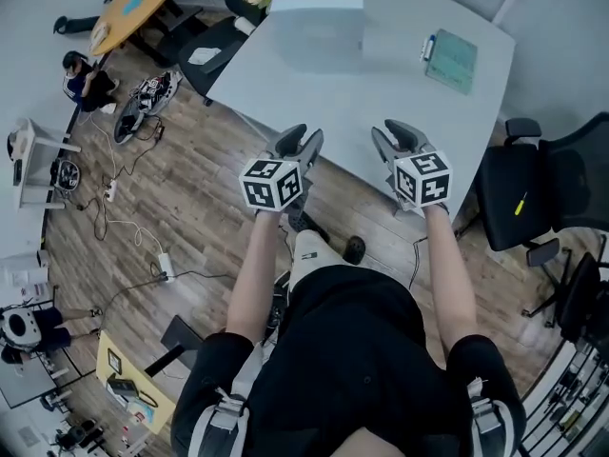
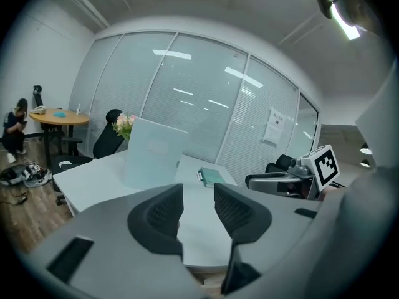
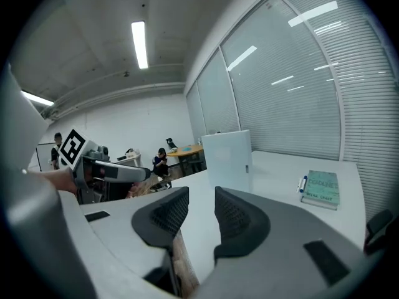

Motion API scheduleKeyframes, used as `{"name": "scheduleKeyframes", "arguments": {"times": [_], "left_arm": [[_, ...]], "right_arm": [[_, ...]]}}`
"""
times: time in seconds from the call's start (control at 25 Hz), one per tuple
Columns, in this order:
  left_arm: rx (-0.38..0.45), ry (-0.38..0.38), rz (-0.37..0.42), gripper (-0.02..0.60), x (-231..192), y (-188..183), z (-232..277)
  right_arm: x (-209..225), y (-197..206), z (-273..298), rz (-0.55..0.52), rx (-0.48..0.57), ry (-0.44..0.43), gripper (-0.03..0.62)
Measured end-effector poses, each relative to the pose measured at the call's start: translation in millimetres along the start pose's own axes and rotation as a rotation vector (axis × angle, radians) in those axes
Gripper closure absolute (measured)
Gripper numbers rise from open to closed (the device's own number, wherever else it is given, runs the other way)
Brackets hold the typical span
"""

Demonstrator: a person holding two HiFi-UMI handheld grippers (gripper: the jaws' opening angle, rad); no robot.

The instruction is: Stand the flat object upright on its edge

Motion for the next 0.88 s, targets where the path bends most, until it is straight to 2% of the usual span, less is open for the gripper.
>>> {"name": "scheduleKeyframes", "arguments": {"times": [0.2,0.28,0.52,0.56,0.68,0.88], "left_arm": [[0.013,-0.027,0.069,0.446,27,-7,-31],[0.037,-0.03,0.062,0.457,30,-12,-47],[0.13,-0.051,0.052,0.494,29,-31,-87],[0.154,-0.058,0.041,0.509,28,-35,-92],[0.216,-0.063,0.016,0.535,31,-43,-104],[0.272,-0.068,0.083,0.549,41,-55,-118]], "right_arm": [[-19,-18,-29,-0.005,0.091,-0.033,0.5],[-27,-23,-35,-0.001,0.121,-0.047,0.526],[-55,-50,-56,-0.042,0.189,-0.055,0.55],[-60,-55,-60,-0.053,0.194,-0.057,0.574],[-71,-65,-73,-0.089,0.2,-0.059,0.577],[-77,-78,-88,-0.084,0.273,-0.046,0.577]]}}
Point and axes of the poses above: the fingertips, and each gripper's own axes: z forward along the fingers, x to its right, y out of its underside, the point moved 4 cm from there along -z, backward along the fingers, and after that the axes turned 1 degree about x, right-handed, at the moved point
